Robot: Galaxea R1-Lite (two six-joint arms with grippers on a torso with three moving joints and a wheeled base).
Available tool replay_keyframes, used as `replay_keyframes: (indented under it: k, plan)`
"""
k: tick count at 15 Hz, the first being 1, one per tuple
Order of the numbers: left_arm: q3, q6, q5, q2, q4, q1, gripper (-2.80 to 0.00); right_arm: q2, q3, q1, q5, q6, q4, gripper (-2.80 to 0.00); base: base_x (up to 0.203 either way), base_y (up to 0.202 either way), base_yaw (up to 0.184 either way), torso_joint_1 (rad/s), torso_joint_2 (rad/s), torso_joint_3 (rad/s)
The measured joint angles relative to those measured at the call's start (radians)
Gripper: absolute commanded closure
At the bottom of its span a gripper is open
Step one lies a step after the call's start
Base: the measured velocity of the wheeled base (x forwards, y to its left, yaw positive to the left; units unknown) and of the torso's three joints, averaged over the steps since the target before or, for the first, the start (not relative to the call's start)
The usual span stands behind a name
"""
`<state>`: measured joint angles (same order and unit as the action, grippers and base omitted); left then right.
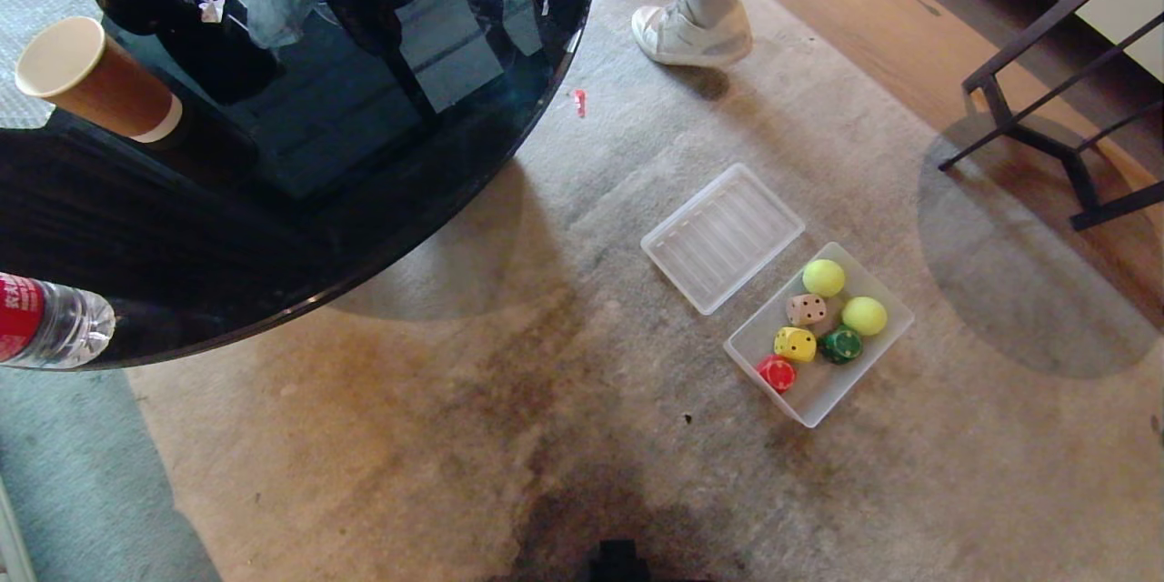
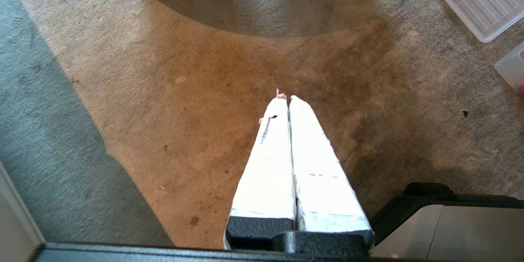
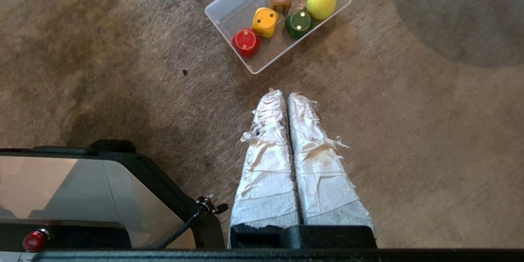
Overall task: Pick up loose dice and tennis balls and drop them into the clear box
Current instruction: Close the lid
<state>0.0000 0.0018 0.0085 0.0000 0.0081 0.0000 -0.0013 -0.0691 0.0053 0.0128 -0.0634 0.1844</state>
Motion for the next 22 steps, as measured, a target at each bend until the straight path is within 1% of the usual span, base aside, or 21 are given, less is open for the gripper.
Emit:
replay_keyframes:
  k: [10,18,22]
  plan:
    - [0.000,-0.004,0.001,0.000,0.000,0.000,0.00,0.000,0.000,0.000,-0.003,0.001,0.000,0.00,0.157,0.000,-0.001,0.002,0.00,0.002]
    - [0.000,-0.006,0.000,0.000,0.001,0.000,0.00,0.000,0.000,0.000,-0.002,0.002,0.000,0.00,0.000,0.000,0.000,0.000,0.00,0.000]
    - [0.000,-0.006,0.000,0.000,0.001,0.000,0.00,0.000,0.000,0.000,-0.002,0.002,0.000,0.00,0.000,0.000,0.000,0.002,0.00,-0.135]
